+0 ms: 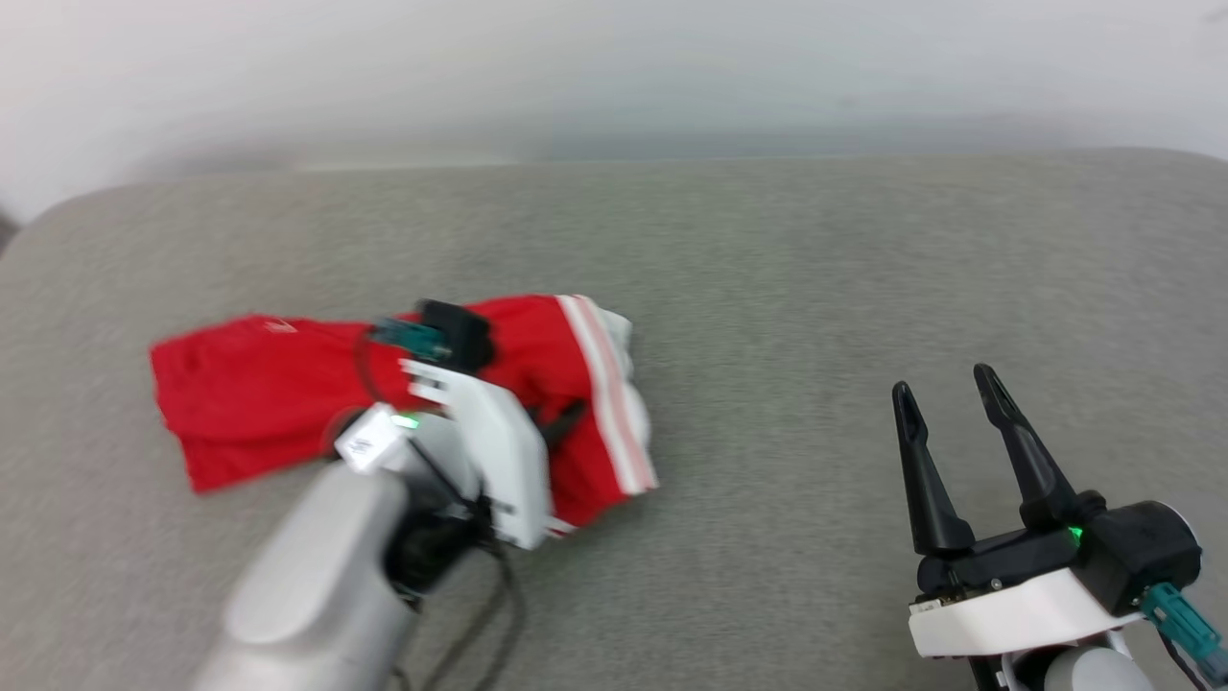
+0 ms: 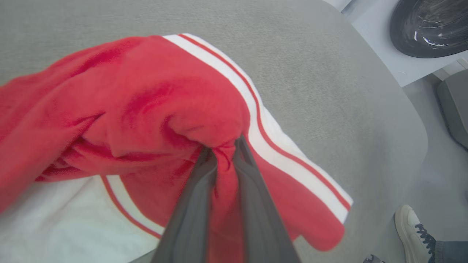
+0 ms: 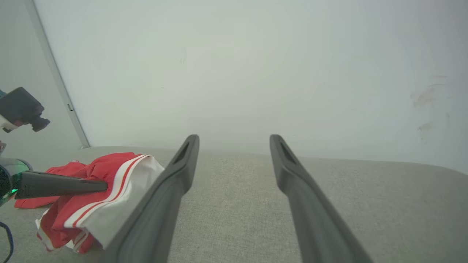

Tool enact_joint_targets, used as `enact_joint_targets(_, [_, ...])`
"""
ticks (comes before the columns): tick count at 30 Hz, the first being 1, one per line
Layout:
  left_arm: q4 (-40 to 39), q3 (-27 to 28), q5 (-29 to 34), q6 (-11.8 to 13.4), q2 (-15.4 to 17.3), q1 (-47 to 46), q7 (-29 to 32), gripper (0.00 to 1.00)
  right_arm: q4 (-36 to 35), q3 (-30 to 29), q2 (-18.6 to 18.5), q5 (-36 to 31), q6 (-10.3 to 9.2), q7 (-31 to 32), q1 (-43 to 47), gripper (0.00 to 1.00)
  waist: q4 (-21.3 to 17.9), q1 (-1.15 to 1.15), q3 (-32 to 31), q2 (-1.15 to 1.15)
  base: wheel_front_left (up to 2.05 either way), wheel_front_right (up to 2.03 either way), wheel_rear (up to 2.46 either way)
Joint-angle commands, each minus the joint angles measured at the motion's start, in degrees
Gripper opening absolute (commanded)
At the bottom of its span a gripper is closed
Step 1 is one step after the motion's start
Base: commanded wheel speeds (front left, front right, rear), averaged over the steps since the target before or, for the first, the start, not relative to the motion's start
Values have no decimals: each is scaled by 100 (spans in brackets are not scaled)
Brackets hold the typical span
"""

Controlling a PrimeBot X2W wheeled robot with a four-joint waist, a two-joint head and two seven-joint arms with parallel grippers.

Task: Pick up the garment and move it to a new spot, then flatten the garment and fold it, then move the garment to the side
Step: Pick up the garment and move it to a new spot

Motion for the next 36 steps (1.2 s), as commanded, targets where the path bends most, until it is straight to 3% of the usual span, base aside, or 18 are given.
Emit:
enact_joint_targets(1, [52,-75,-6,-8,-170,35,-103,0,-5,-11,5,13,-2,-13,38,100,-330,1,-103,0,0,0,0])
enact_joint_targets(8, [578,-636,327,6,-1000,-228,-731,0,-22,-107,7,36,-2,-12,129,100,-1027,1,-167,0,0,0,0])
enact_joint_targets(15, [1329,-984,420,200,-1349,-630,-1217,0,-42,-90,8,78,-2,-12,146,100,-1528,1,-65,0,0,0,0])
enact_joint_targets(16, [1434,-1069,417,220,-1366,-680,-1264,5,-51,-71,7,88,-2,-12,132,100,-1567,1,-41,0,0,0,0])
enact_joint_targets(17, [1520,-1177,446,225,-1383,-723,-1319,100,-59,-61,7,91,-2,-12,115,100,-1596,1,-14,0,0,0,0])
enact_joint_targets(23, [1647,-1716,91,257,-1384,-835,-1776,100,-61,-128,9,94,-2,-12,96,100,-1467,1,-6,0,0,0,0])
enact_joint_targets(30, [1929,-1714,108,391,-1372,-1033,-2753,100,1,-348,7,31,-2,-12,206,100,-917,1,-346,0,0,0,0])
enact_joint_targets(36, [2015,-1439,396,601,-918,-1069,-3757,100,37,-466,5,-85,-2,-12,315,100,-502,1,-683,0,0,0,0])
